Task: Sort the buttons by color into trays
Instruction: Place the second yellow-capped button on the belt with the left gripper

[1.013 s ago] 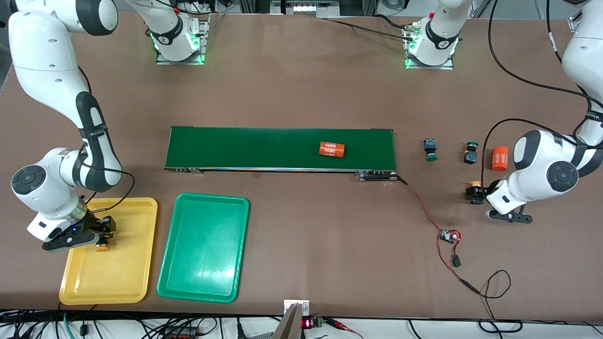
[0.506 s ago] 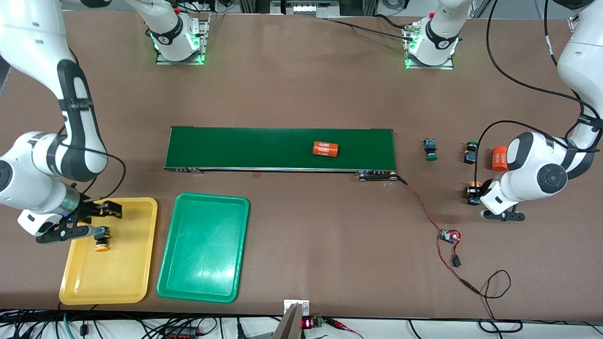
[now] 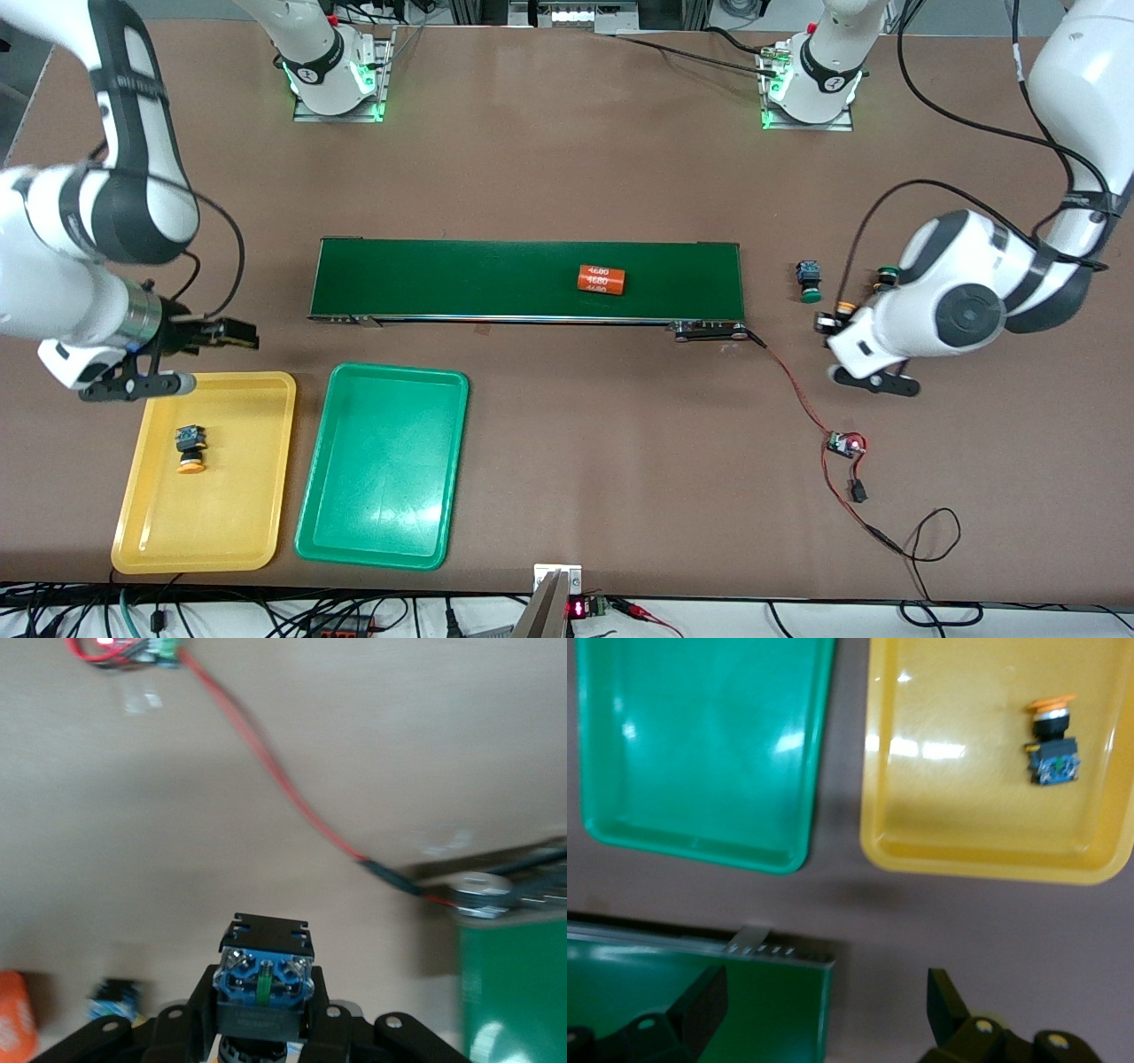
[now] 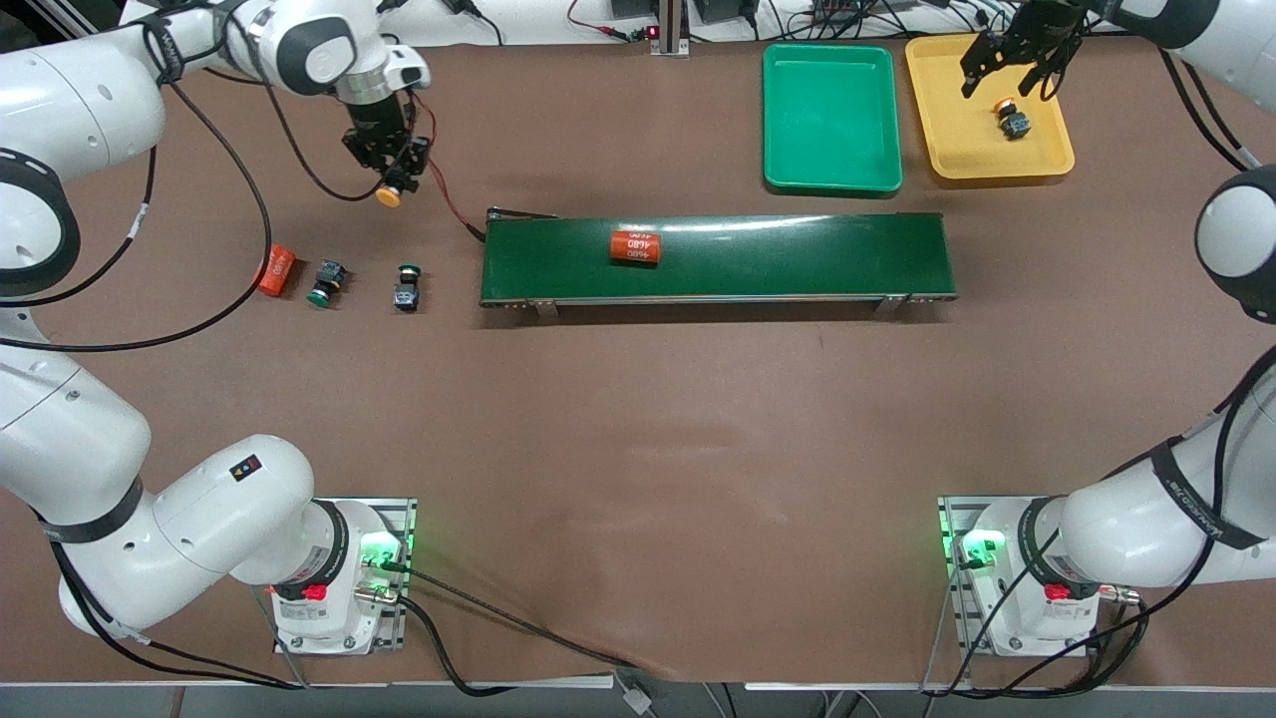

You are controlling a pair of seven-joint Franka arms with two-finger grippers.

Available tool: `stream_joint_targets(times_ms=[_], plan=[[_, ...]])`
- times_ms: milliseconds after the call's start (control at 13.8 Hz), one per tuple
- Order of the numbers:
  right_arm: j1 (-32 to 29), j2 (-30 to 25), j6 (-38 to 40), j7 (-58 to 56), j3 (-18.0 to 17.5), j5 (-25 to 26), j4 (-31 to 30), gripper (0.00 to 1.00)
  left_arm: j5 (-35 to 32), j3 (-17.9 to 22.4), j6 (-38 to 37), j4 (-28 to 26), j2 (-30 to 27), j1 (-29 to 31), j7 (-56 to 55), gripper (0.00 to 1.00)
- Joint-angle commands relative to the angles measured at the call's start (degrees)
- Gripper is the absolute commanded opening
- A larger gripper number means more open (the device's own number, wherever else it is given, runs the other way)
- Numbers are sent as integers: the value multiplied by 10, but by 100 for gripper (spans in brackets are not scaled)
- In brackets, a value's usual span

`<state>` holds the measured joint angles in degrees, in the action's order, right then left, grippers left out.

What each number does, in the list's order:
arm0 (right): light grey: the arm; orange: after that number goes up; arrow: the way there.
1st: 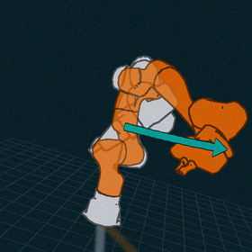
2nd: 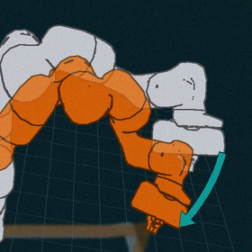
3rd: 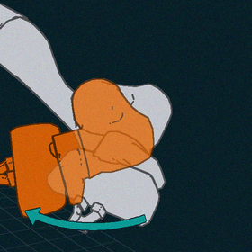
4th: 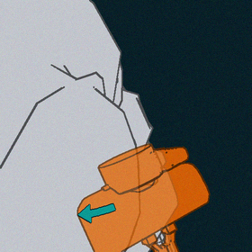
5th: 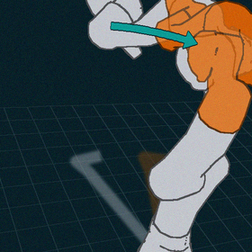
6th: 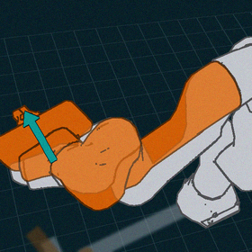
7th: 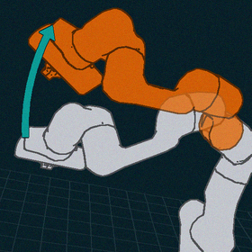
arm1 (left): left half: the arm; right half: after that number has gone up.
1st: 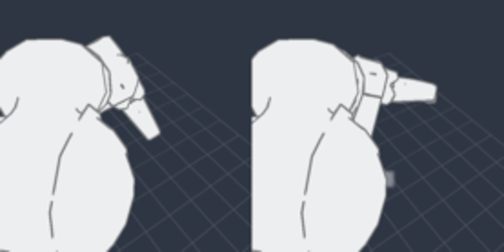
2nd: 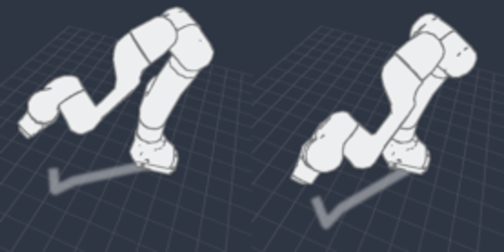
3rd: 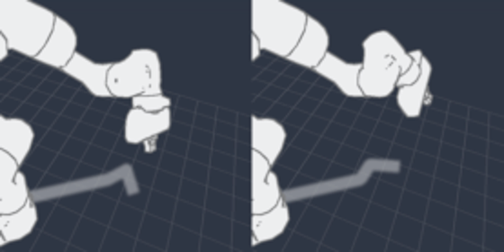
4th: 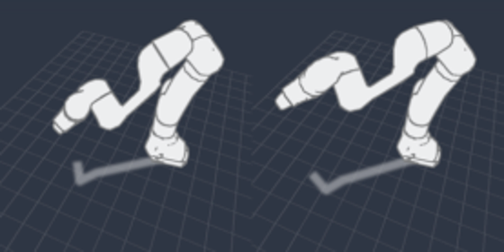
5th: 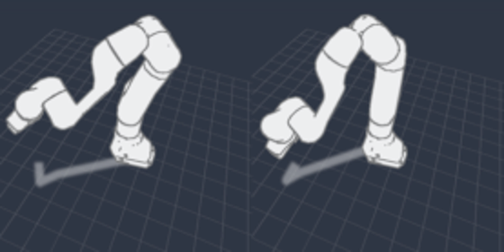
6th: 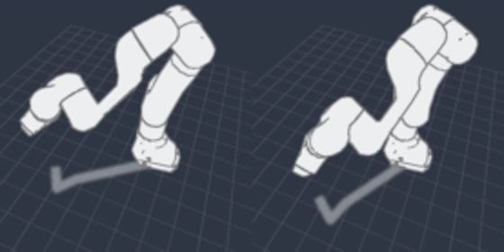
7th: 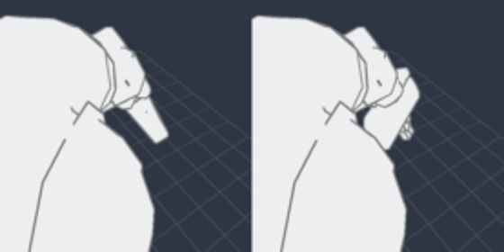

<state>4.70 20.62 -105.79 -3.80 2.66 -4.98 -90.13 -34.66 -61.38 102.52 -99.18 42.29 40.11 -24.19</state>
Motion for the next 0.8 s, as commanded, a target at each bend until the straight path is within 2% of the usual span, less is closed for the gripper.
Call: stream_joint_targets(times_ms=[0, 145, 362, 506, 651, 723], plan=[[-6, -86, 35, 15, -13, -3, -57, 100, 34, -22, -14, -6, 3, -48, -85, 24], [-17, -136, 40, 12, -27, 7, -93, 100, 53, -19, 7, -7, 23, -97, -140, 24], [-104, -187, 44, 13, -134, 41, -130, 100, 54, -13, 62, -18, 42, -156, -219, 25], [-100, -188, 43, 15, -138, 65, -133, 100, 53, 15, 70, -22, 42, -196, -234, 31], [-94, -185, 44, 9, -136, 71, -127, 100, 51, 30, 73, -29, 42, -202, -239, 32], [-94, -184, 45, 6, -134, 72, -120, 100, 51, 32, 72, -29, 42, -203, -240, 47]])
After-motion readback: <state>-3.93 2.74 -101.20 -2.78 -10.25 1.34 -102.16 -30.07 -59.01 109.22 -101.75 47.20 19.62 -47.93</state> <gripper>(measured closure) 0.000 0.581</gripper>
